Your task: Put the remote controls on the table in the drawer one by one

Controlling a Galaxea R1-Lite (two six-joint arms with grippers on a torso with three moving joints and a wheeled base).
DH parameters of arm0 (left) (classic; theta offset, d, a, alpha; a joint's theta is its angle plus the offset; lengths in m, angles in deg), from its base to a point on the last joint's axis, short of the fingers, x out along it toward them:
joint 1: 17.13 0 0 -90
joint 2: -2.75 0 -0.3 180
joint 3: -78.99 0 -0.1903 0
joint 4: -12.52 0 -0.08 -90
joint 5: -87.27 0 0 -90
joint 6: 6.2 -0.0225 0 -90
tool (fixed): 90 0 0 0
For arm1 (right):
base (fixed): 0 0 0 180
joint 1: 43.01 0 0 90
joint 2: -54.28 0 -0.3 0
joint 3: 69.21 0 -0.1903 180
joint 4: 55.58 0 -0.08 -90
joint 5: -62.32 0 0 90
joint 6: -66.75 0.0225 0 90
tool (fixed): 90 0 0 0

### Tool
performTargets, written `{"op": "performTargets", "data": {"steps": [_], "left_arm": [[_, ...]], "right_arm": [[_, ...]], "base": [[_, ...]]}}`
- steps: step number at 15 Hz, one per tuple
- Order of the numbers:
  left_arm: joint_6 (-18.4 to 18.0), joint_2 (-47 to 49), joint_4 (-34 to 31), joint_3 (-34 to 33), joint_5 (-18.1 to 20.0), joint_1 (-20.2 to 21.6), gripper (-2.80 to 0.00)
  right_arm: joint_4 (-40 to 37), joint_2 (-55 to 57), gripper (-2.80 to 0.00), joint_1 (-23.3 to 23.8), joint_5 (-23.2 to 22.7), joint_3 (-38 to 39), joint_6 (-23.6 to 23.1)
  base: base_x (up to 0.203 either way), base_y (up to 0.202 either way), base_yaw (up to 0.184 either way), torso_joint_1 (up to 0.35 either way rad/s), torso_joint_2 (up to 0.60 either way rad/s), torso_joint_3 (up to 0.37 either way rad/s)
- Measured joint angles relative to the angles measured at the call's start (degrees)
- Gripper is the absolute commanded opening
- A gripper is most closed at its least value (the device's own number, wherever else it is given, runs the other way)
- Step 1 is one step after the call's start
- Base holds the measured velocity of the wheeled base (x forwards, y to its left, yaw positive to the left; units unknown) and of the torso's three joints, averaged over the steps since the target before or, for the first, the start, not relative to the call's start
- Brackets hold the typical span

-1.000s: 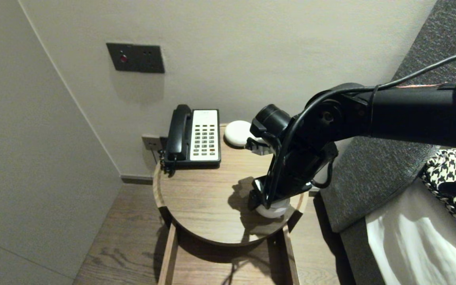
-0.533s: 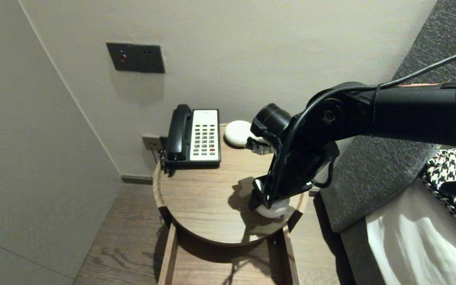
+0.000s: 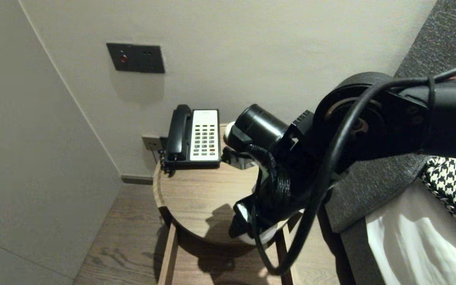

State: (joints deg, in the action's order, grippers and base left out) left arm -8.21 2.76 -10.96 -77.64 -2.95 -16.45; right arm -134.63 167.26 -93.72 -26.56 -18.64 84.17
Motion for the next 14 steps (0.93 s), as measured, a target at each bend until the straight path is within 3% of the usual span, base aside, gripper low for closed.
{"op": "performTargets", "data": {"steps": [5, 9, 14], "left_arm": [[0.01, 0.0, 0.0, 0.0, -0.02, 0.0, -2.8], [0.0, 0.0, -0.01, 0.0, 0.0, 0.0, -2.8], [0.01, 0.0, -0.02, 0.0, 0.0, -0.02, -2.8]], "right_arm": [[1.68, -0.15, -2.8, -8.85, -0.02, 7.21, 0.93], [7.36, 0.36, -2.8, -11.22, 0.32, 12.32, 0.63], [8.27, 2.93, -2.8, -13.59, 0.33, 13.06, 0.63]], "base": [[0.0, 0.0, 0.0, 0.0, 0.0, 0.0], [0.0, 0.0, 0.0, 0.0, 0.0, 0.0], [0.0, 0.0, 0.0, 0.0, 0.0, 0.0]]}}
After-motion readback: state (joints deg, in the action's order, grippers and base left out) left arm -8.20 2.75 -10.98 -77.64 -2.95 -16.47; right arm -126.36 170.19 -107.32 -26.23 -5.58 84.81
